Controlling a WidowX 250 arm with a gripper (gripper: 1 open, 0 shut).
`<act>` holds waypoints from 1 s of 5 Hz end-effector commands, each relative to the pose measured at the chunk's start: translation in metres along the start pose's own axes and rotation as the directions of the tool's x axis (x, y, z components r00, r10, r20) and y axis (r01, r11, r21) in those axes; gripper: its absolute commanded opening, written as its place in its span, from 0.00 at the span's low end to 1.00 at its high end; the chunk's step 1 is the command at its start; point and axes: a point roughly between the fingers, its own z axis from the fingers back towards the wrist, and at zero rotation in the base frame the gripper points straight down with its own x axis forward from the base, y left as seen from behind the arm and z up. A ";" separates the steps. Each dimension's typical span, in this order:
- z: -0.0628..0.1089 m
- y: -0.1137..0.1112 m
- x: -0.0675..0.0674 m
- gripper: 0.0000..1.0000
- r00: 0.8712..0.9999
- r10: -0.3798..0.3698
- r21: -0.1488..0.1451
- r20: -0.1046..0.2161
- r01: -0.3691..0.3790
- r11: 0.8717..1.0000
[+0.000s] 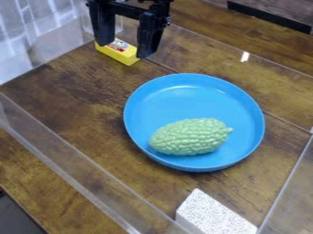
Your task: Remove the green object from inside the blue tray and put it on the table
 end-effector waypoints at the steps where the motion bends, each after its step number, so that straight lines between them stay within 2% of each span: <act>1: -0.007 -0.003 0.001 1.00 1.000 -0.013 -0.004 -0.014 0.013 1.000; 2: -0.017 -0.012 0.003 1.00 0.999 -0.050 -0.013 -0.020 0.049 0.999; 3: -0.027 -0.026 0.005 1.00 0.994 -0.110 -0.025 -0.009 0.109 0.994; 5: -0.047 -0.057 0.013 1.00 0.985 -0.164 -0.033 0.047 0.166 0.986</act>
